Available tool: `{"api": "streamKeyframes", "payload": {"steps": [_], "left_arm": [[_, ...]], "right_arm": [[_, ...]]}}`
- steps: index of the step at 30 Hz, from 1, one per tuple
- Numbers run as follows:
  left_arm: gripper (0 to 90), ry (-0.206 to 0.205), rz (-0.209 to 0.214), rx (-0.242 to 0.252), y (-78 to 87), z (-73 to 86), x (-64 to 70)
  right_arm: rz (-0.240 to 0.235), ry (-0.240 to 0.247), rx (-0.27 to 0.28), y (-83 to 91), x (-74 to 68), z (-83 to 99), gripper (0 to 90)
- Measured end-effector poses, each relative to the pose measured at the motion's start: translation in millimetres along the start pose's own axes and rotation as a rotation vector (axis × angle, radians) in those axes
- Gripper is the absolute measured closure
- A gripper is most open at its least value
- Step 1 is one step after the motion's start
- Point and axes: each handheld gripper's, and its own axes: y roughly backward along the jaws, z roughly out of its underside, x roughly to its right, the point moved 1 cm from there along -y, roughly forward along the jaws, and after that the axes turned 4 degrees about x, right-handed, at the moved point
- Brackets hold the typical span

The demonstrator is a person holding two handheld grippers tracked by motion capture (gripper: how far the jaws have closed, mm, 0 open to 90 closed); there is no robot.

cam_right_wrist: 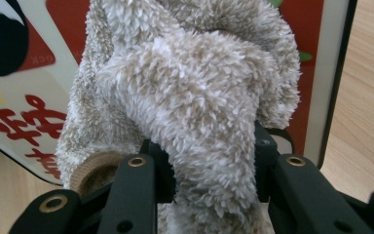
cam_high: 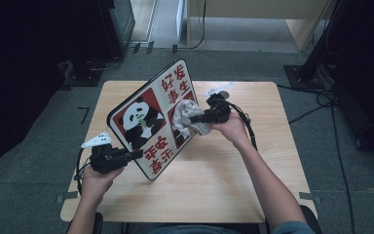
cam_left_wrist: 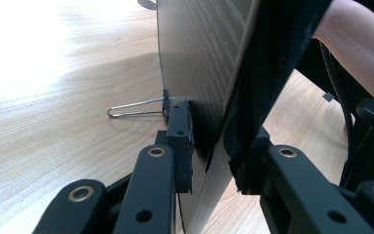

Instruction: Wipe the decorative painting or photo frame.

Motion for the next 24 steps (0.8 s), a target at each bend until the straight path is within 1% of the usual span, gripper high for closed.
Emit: {"api": "streamKeyframes", "payload": {"steps": [3, 5, 9, 10, 14, 17, 21, 24], "left_arm": [[73.5, 0.0, 0.0, 0.0, 0.0, 0.0, 0.0], [73.5, 0.001, 0.002, 0.001, 0.0, 0.1, -0.1], [73.4, 0.004, 0.004, 0.002, 0.0, 0.3, -0.3], [73.4, 0.004, 0.005, 0.002, 0.0, 0.3, -0.3], [73.3, 0.006, 0.006, 0.004, -0.1, 0.4, -0.5], [73.2, 0.006, 0.008, 0.004, -0.2, 0.5, -0.4], [72.7, 0.003, 0.017, 0.001, -0.5, 0.7, -0.3], [72.3, 0.0, 0.017, -0.001, -0.6, 0.7, 0.4]], "right_arm": [[0.003, 0.003, -0.001, -0.9, 0.5, 2.3, 65.7], [0.005, 0.0, 0.0, -2.8, 1.8, 7.1, 65.7], [0.0, -0.021, -0.016, -5.8, 4.7, 14.2, 65.6], [-0.002, -0.034, -0.02, -6.3, 4.8, 15.7, 65.7], [-0.002, -0.042, -0.014, -8.6, 7.1, 22.0, 65.7], [-0.004, -0.055, -0.027, -11.2, 8.9, 27.2, 65.7], [-0.006, -0.061, -0.04, -13.8, 11.6, 31.7, 65.7], [0.001, -0.063, -0.044, -16.6, 12.3, 35.9, 65.8]]}}
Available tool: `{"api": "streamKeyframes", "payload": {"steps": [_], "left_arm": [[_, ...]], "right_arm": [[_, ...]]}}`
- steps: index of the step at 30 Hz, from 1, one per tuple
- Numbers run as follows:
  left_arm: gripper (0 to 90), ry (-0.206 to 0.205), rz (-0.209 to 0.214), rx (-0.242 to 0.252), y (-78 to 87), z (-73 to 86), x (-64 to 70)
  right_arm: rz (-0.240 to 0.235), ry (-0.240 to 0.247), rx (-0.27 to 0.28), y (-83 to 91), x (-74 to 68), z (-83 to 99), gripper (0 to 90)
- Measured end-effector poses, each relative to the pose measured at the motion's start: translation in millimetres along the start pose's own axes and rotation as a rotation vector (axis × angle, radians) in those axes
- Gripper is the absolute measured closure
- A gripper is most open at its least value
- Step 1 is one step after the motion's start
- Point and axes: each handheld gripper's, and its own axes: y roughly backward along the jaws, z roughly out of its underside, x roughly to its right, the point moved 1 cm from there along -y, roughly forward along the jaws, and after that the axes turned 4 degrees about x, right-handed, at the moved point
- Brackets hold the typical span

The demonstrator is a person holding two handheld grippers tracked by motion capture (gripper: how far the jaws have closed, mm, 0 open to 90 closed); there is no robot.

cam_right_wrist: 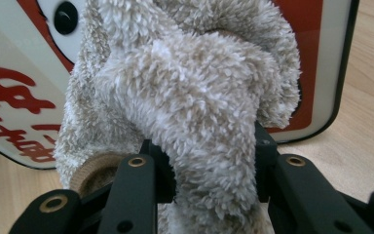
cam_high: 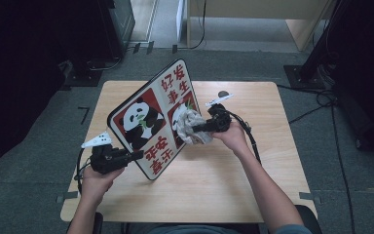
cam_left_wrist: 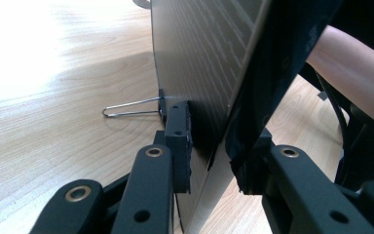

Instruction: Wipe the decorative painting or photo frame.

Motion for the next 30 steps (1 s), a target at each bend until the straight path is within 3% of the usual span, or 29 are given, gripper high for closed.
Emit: {"api": "streamKeyframes", "payload": {"steps": [6, 15, 23, 30], "left_arm": [[72.4, 0.001, -0.002, -0.001, 0.1, -0.1, 0.1], [72.4, 0.004, -0.001, 0.002, 0.0, 0.0, -0.2], [73.3, 0.015, -0.006, 0.01, 0.3, 0.5, -1.7], [73.7, 0.026, -0.011, 0.016, 0.4, 0.6, -1.9]], "right_arm": [[0.0, -0.016, -0.023, -7.1, 5.1, 12.4, 65.8], [0.022, -0.001, -0.046, -10.4, 7.2, 19.8, 65.8], [0.024, 0.03, -0.054, 0.1, 2.0, 14.1, 66.6], [-0.012, 0.049, 0.006, 26.0, -10.5, -5.3, 66.9]]}}
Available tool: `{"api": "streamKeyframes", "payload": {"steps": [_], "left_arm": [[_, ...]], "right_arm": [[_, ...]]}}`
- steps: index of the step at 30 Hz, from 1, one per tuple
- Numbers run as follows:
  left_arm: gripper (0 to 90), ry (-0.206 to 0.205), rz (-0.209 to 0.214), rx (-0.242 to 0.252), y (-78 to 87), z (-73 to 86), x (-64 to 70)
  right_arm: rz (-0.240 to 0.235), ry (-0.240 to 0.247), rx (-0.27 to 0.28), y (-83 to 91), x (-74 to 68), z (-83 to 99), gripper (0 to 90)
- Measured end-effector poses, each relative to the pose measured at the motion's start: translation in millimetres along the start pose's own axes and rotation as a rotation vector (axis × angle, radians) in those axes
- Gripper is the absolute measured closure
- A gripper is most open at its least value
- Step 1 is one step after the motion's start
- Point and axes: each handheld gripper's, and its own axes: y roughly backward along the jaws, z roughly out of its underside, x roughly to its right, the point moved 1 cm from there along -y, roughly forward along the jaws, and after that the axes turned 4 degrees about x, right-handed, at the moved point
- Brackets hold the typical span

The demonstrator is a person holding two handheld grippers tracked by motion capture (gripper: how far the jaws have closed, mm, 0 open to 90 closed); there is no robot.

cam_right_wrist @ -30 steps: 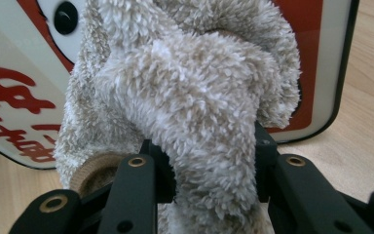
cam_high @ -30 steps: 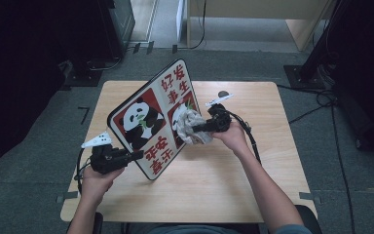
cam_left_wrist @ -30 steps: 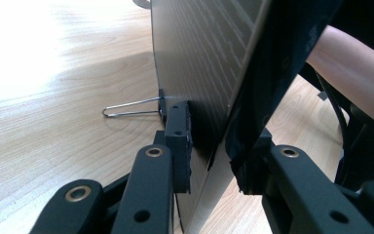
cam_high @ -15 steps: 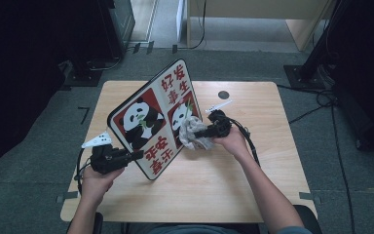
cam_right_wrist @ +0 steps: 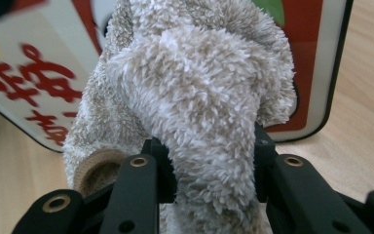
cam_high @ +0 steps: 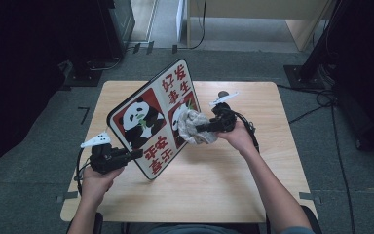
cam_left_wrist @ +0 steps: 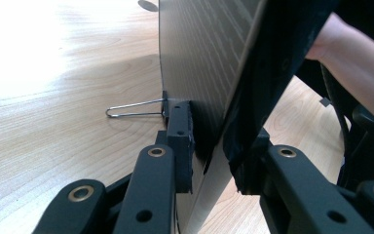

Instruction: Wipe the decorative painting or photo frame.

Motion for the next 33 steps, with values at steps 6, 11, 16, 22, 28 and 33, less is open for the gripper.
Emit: {"api": "streamKeyframes", "payload": {"steps": [6, 11, 16, 22, 28, 33], "left_arm": [[73.7, -0.001, 0.002, 0.001, 0.1, 0.2, -0.2], [73.6, 0.001, 0.002, 0.002, 0.1, 0.3, -0.1], [73.6, 0.002, 0.004, 0.001, 0.1, 0.2, -0.4], [73.6, 0.004, 0.003, 0.004, 0.1, 0.4, -0.4], [73.8, 0.003, -0.001, 0.005, 0.4, 0.9, 0.1], [73.5, -0.001, 0.008, 0.004, 0.6, 1.3, -0.8]], "right_arm": [[0.004, 0.047, 0.019, 19.8, -18.9, -29.2, 67.1], [-0.004, 0.084, 0.029, 32.8, -36.1, -57.1, 67.1], [-0.009, 0.119, 0.029, 40.3, -50.4, -81.0, 67.0], [-0.015, 0.166, 0.05, 46.9, -69.1, -109.9, 67.0], [-0.017, 0.216, 0.083, 53.3, -90.2, -139.5, 66.9], [-0.017, 0.23, 0.084, 47.9, -99.0, -149.3, 66.8]]}}
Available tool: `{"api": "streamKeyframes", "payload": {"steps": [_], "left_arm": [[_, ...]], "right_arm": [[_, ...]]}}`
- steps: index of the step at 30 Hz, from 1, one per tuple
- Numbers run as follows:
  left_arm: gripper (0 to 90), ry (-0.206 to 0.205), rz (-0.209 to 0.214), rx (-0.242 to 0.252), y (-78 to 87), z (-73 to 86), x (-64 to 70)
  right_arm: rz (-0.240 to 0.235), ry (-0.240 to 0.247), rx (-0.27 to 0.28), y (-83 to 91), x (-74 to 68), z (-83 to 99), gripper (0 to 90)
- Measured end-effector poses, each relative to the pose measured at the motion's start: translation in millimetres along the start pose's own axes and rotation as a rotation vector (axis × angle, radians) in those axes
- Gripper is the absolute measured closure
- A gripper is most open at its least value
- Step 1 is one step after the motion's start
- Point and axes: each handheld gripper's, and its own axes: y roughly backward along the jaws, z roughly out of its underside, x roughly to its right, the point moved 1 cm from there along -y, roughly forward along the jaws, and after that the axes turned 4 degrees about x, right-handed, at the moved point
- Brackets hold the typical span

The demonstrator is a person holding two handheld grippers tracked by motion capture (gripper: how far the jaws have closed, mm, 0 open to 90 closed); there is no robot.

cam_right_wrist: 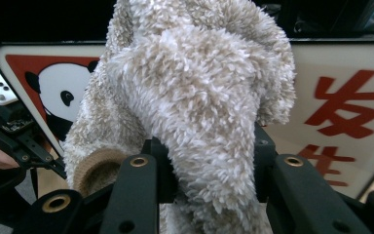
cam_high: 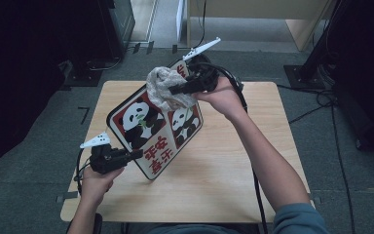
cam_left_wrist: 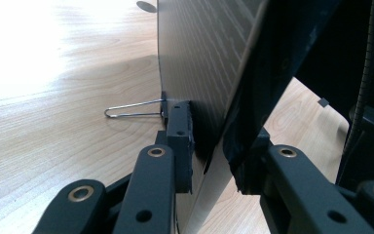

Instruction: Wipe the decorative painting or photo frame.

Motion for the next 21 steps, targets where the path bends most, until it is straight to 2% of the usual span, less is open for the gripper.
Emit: {"api": "streamKeyframes", "payload": {"steps": [5, 16, 21], "left_arm": [[73.6, 0.003, 0.0, -0.002, 0.1, -0.2, -0.6], [73.6, 0.005, 0.001, -0.003, 0.2, -0.4, -0.7], [73.5, 0.005, 0.003, -0.004, 0.3, -0.4, -0.8]], "right_arm": [[-0.004, -0.003, -0.023, -11.8, 1.3, 7.3, 66.7], [-0.012, -0.018, -0.032, -18.0, 6.3, 20.6, 66.6], [-0.03, -0.04, -0.026, -21.8, 10.2, 32.1, 66.5]]}}
